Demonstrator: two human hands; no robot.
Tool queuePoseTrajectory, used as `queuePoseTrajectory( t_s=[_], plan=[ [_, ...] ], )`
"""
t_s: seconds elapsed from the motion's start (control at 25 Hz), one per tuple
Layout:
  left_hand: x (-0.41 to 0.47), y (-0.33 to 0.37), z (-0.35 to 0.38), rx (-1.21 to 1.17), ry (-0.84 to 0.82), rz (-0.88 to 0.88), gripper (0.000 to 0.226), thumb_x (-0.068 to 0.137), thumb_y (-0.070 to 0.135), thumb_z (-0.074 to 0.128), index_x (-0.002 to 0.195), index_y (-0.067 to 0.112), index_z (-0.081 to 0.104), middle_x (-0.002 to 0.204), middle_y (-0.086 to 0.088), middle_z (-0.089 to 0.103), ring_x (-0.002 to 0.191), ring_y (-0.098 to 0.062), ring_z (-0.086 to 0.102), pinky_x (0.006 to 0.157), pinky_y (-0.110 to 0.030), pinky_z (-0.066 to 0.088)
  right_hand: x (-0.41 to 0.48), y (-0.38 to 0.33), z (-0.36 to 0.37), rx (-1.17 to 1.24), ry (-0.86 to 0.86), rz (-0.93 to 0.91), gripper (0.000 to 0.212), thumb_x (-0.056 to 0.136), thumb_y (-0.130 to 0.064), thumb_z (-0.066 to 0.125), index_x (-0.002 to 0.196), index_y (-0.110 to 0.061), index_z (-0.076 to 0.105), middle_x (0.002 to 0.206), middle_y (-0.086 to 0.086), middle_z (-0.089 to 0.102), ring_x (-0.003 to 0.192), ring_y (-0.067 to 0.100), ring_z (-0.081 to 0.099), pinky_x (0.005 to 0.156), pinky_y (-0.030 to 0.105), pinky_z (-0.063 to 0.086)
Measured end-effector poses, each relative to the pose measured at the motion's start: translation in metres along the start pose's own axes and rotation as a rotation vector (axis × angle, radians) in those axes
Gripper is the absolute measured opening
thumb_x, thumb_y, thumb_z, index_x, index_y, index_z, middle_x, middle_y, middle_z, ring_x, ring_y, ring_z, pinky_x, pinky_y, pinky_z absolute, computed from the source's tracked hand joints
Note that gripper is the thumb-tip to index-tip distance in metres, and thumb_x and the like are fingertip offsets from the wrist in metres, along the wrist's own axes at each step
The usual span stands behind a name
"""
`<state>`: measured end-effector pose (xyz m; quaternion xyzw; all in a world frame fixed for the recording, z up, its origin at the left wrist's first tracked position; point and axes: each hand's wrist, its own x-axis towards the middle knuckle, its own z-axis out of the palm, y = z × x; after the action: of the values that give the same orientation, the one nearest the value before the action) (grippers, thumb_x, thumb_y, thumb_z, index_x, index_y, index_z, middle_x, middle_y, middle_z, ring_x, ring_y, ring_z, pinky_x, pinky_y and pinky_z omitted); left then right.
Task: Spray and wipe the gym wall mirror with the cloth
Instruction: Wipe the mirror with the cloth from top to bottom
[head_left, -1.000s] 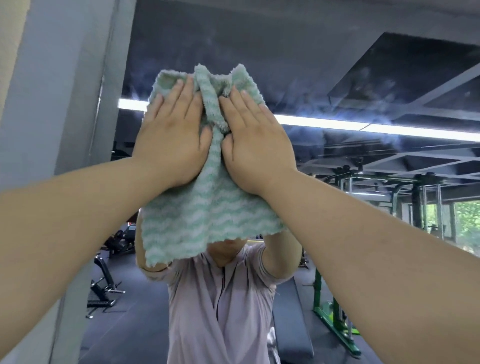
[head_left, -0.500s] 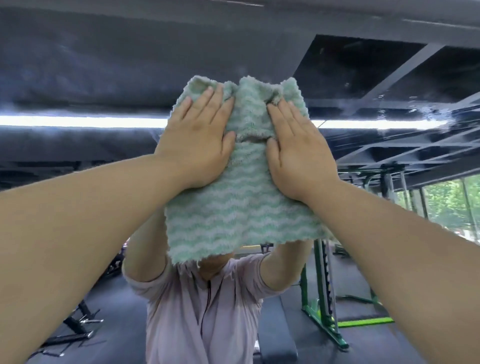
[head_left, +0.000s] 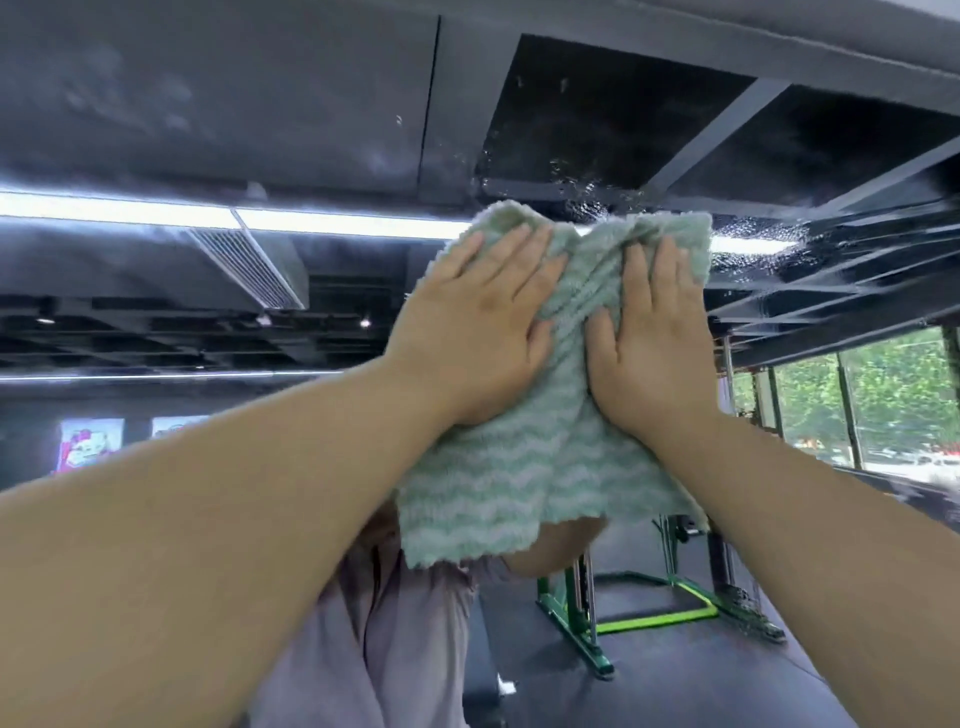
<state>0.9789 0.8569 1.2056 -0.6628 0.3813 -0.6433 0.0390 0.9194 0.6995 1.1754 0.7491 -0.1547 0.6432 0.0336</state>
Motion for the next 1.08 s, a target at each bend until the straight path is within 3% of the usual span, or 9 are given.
queuePoseTrajectory(
  t_s=[0.16, 0.24, 0.36, 0.44, 0.56, 0.68, 0.92, 1.0, 1.08],
  plan=[
    [-0.011, -0.081, -0.018, -0.007, 0.036, -0.32, 0.07, 0.091, 0.044, 0.015, 0.155, 0.015, 0.012, 0.162, -0.008, 0.01, 0.149, -0.02, 0.007, 0.12, -0.039, 0.0, 0.041, -0.07, -0.002, 0.065, 0.019, -0.122, 0.07, 0.093, -0.044, 0.015, 0.155, -0.014, 0.007, 0.161, 0.017, 0.001, 0.149, 0.03, -0.001, 0.121, 0.042, 0.0],
    [-0.039, -0.109, -0.025, 0.029, 0.068, -0.43, 0.071, 0.091, 0.043, 0.018, 0.153, 0.008, 0.019, 0.16, -0.014, 0.015, 0.148, -0.026, 0.013, 0.119, -0.043, 0.006, 0.033, -0.118, 0.004, 0.103, 0.042, -0.345, 0.068, 0.092, -0.043, 0.016, 0.155, -0.018, 0.015, 0.162, 0.012, 0.008, 0.149, 0.026, 0.004, 0.121, 0.041, 0.003],
    [-0.08, -0.094, -0.02, 0.065, 0.061, -0.402, 0.069, 0.092, 0.037, 0.023, 0.148, -0.001, 0.027, 0.155, -0.019, 0.029, 0.145, -0.03, 0.024, 0.117, -0.046, 0.014, 0.004, -0.134, 0.009, 0.149, 0.022, -0.656, 0.064, 0.09, -0.04, 0.027, 0.149, -0.015, 0.036, 0.158, 0.008, 0.027, 0.147, 0.021, 0.021, 0.121, 0.041, 0.013],
    [-0.073, -0.09, -0.02, 0.043, 0.058, -0.34, 0.068, 0.091, 0.039, 0.024, 0.148, 0.002, 0.031, 0.155, -0.017, 0.03, 0.145, -0.027, 0.026, 0.118, -0.045, 0.014, 0.014, -0.099, 0.005, 0.106, 0.018, -0.619, 0.067, 0.091, -0.044, 0.028, 0.15, -0.014, 0.032, 0.158, 0.008, 0.025, 0.147, 0.02, 0.019, 0.121, 0.038, 0.011],
    [-0.013, -0.095, -0.027, 0.011, 0.054, -0.288, 0.069, 0.093, 0.046, 0.017, 0.154, 0.013, 0.017, 0.162, -0.009, 0.012, 0.149, -0.02, 0.01, 0.12, -0.04, 0.003, 0.053, -0.058, -0.009, 0.007, -0.004, -0.308, 0.073, 0.093, -0.053, 0.018, 0.155, -0.016, 0.009, 0.163, 0.008, 0.001, 0.15, 0.02, 0.0, 0.121, 0.034, -0.001],
    [0.033, -0.115, -0.027, 0.035, 0.039, -0.326, 0.066, 0.098, 0.047, 0.016, 0.155, 0.017, 0.002, 0.163, -0.004, -0.005, 0.149, -0.015, -0.005, 0.12, -0.035, -0.006, 0.098, -0.096, -0.013, 0.048, 0.032, -0.122, 0.068, 0.097, -0.046, 0.02, 0.155, -0.014, 0.003, 0.162, 0.013, -0.005, 0.149, 0.023, -0.006, 0.121, 0.037, -0.004],
    [-0.033, -0.16, -0.036, 0.096, 0.116, -0.434, 0.077, 0.089, 0.049, 0.01, 0.153, 0.008, 0.019, 0.16, -0.013, 0.016, 0.148, -0.025, 0.013, 0.12, -0.042, 0.007, 0.078, -0.154, -0.004, 0.145, 0.043, -0.676, 0.057, 0.099, -0.036, 0.026, 0.153, -0.018, 0.024, 0.161, 0.006, 0.018, 0.149, 0.018, 0.012, 0.121, 0.035, 0.005],
    [-0.021, -0.141, -0.036, 0.066, 0.084, -0.384, 0.077, 0.088, 0.048, 0.009, 0.154, 0.01, 0.017, 0.161, -0.012, 0.013, 0.149, -0.023, 0.01, 0.119, -0.04, 0.004, 0.067, -0.118, -0.006, 0.138, 0.029, -0.657, 0.062, 0.097, -0.038, 0.023, 0.152, -0.012, 0.025, 0.16, 0.008, 0.019, 0.148, 0.019, 0.015, 0.121, 0.031, 0.005],
    [0.01, -0.128, -0.034, 0.036, 0.061, -0.332, 0.073, 0.09, 0.047, 0.011, 0.155, 0.015, 0.008, 0.163, -0.009, 0.002, 0.149, -0.02, 0.001, 0.119, -0.037, -0.002, 0.083, -0.081, -0.015, 0.054, 0.011, -0.467, 0.063, 0.099, -0.043, 0.019, 0.155, -0.013, 0.014, 0.162, 0.007, 0.007, 0.149, 0.019, 0.007, 0.121, 0.031, 0.002]
  ],
)
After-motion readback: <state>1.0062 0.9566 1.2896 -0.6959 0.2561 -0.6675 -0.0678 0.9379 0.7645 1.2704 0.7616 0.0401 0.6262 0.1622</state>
